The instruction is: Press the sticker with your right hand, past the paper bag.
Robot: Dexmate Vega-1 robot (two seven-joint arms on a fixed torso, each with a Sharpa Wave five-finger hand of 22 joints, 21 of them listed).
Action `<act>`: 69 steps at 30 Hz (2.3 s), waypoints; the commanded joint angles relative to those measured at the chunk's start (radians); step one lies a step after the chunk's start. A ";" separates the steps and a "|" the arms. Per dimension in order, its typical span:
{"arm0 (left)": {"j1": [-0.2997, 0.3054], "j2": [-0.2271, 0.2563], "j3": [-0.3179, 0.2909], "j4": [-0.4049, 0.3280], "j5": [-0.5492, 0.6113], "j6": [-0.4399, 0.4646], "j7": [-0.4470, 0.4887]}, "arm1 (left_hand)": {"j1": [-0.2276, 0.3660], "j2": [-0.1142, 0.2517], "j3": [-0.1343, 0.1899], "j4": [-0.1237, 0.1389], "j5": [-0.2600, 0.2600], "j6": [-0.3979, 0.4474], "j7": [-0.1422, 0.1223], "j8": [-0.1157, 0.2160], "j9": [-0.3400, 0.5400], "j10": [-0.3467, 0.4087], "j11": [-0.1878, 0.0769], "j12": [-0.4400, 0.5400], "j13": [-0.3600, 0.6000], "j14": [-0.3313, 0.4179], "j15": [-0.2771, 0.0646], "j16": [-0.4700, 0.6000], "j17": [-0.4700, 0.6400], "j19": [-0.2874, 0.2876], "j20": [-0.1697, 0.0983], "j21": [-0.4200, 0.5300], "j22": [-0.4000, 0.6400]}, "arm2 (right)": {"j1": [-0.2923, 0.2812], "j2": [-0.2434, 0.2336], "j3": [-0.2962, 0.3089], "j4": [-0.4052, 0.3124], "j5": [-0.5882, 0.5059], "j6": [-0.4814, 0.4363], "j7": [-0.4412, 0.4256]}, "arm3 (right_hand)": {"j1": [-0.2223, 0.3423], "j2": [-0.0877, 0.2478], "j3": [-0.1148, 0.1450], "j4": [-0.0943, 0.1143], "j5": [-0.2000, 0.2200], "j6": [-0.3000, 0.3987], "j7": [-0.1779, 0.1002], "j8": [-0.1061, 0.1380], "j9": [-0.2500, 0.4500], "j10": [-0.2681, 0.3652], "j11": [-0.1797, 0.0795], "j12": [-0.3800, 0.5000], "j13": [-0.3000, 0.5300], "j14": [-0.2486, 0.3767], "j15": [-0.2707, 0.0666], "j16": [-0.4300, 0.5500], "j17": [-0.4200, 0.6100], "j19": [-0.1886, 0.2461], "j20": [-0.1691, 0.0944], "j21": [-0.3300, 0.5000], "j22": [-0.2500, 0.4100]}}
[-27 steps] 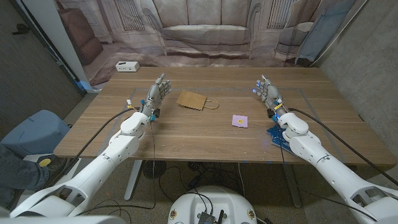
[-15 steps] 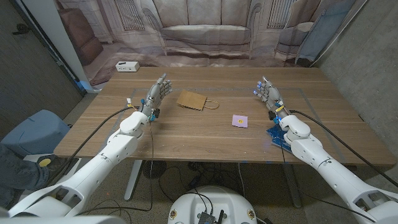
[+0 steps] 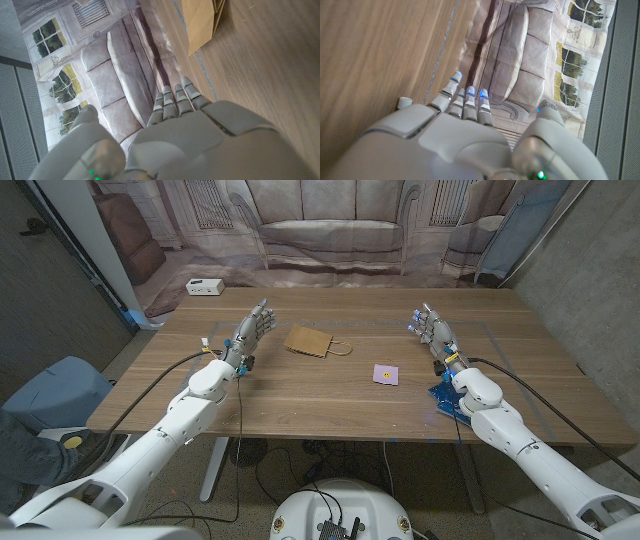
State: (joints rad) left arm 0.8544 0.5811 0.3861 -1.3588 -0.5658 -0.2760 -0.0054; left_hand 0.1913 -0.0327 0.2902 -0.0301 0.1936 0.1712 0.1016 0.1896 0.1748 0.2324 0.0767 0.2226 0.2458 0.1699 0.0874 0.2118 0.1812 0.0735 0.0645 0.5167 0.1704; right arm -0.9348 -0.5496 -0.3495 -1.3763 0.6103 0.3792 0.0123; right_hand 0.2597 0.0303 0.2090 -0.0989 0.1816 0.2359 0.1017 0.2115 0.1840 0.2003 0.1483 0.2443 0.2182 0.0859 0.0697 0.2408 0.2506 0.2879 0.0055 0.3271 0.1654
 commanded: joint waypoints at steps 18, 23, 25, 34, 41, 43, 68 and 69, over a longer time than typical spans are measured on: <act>0.008 0.037 -0.007 -0.008 0.013 0.006 -0.015 | 0.010 0.008 0.001 -0.008 0.002 0.016 -0.002 0.005 0.005 0.004 -0.001 0.000 -0.008 0.000 -0.005 -0.007 0.003 -0.014 -0.003 -0.027 0.003 | -0.087 -0.038 0.013 -0.104 -0.051 0.053 -0.037 | -0.002 -0.003 -0.005 -0.004 0.005 0.031 -0.019 0.006 0.005 0.005 -0.010 -0.007 -0.004 0.003 0.002 -0.003 -0.005 0.010 0.000 -0.016 0.005; 0.011 0.034 -0.009 -0.006 0.005 -0.013 -0.031 | 0.010 0.009 0.001 -0.009 0.002 0.016 0.001 0.004 0.005 0.005 0.000 0.000 -0.009 0.001 -0.004 -0.007 0.003 -0.012 -0.003 -0.030 0.003 | -0.116 -0.052 0.021 -0.137 -0.054 0.049 -0.050 | -0.002 -0.001 -0.005 -0.004 0.005 0.031 -0.021 0.004 0.006 0.004 -0.014 -0.009 -0.005 0.005 0.003 -0.004 -0.006 0.012 0.000 -0.018 0.005; 0.015 0.025 -0.013 -0.003 -0.005 -0.032 -0.037 | 0.011 0.010 0.001 -0.010 0.002 0.017 0.002 0.004 0.005 0.007 0.001 0.001 -0.011 0.002 -0.004 -0.007 0.003 -0.012 -0.003 -0.033 0.003 | -0.123 -0.061 0.024 -0.149 -0.061 0.049 -0.052 | -0.003 -0.001 -0.006 -0.005 0.005 0.043 -0.019 0.008 0.006 0.005 -0.014 -0.010 -0.006 0.005 0.002 -0.004 -0.007 0.013 0.000 -0.020 0.005; 0.011 -0.001 -0.018 0.051 -0.017 -0.113 -0.078 | 0.012 0.012 0.001 -0.012 0.002 0.035 -0.001 0.009 0.005 0.024 0.003 0.006 -0.016 0.023 -0.005 -0.002 0.003 0.007 0.002 -0.036 0.002 | -0.156 -0.086 0.039 -0.197 -0.100 0.058 -0.081 | -0.003 0.000 -0.006 -0.006 0.005 0.038 -0.022 0.004 0.007 0.005 -0.016 -0.012 -0.007 0.003 0.000 -0.007 -0.009 0.013 0.000 -0.024 0.005; 0.027 0.006 -0.021 0.029 0.003 -0.113 -0.047 | 0.013 0.013 0.000 -0.015 0.002 0.056 -0.023 0.013 0.005 0.034 -0.024 0.008 -0.021 0.027 -0.013 -0.004 0.002 0.007 0.014 -0.048 0.002 | -0.193 -0.104 0.054 -0.230 -0.134 0.075 -0.106 | -0.002 0.001 -0.006 -0.007 0.005 0.040 -0.024 0.004 0.007 0.005 -0.017 -0.013 -0.008 0.006 -0.001 -0.007 -0.011 0.014 0.000 -0.027 0.005; 0.028 0.007 -0.021 0.027 0.006 -0.112 -0.042 | 0.014 0.014 0.000 -0.017 0.001 0.069 -0.027 0.015 0.005 0.044 -0.026 0.011 -0.023 0.034 -0.021 -0.003 0.002 0.015 0.007 -0.051 0.003 | -0.198 -0.104 0.057 -0.232 -0.133 0.079 -0.106 | -0.001 0.002 -0.006 -0.007 0.006 0.039 -0.025 0.003 0.007 0.008 -0.017 -0.012 -0.008 0.006 -0.001 -0.007 -0.011 0.015 -0.001 -0.027 0.005; 0.035 0.013 -0.026 0.005 0.016 -0.113 -0.028 | 0.016 0.018 0.000 -0.021 0.001 0.083 -0.020 0.012 0.005 0.052 -0.024 0.009 -0.030 0.041 -0.025 -0.007 0.002 0.020 -0.005 -0.069 0.002 | -0.308 -0.114 0.089 -0.303 -0.192 0.135 -0.143 | -0.001 0.007 -0.007 -0.010 0.005 0.041 -0.027 -0.001 0.008 0.019 -0.023 -0.015 -0.012 0.028 -0.008 -0.003 -0.016 0.044 -0.012 -0.032 0.006; 0.036 0.013 -0.025 0.004 0.017 -0.113 -0.026 | 0.016 0.018 0.000 -0.021 0.001 0.083 -0.021 0.011 0.005 0.052 -0.027 0.009 -0.031 0.041 -0.025 -0.008 0.002 0.020 -0.005 -0.070 0.002 | -0.314 -0.113 0.091 -0.307 -0.194 0.136 -0.147 | -0.001 0.007 -0.007 -0.011 0.005 0.042 -0.027 -0.001 0.008 0.019 -0.023 -0.015 -0.012 0.028 -0.008 -0.004 -0.016 0.043 -0.012 -0.033 0.006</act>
State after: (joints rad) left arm 0.8853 0.5946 0.3618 -1.3458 -0.5530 -0.3896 -0.0405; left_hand 0.2043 -0.0196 0.2888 -0.0486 0.1935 0.2467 0.0822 0.1974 0.1744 0.2808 0.0534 0.2304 0.2136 0.2056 0.0624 0.2073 0.1816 0.0910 0.0647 0.4504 0.1701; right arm -1.2072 -0.6591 -0.2707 -1.6554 0.4378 0.4948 -0.1220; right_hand 0.2597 0.0305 0.2015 -0.1063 0.1815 0.2788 0.0767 0.2114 0.1885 0.2126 0.1285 0.2291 0.2044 0.1091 0.0607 0.2360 0.2320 0.3220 -0.0072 0.2980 0.1651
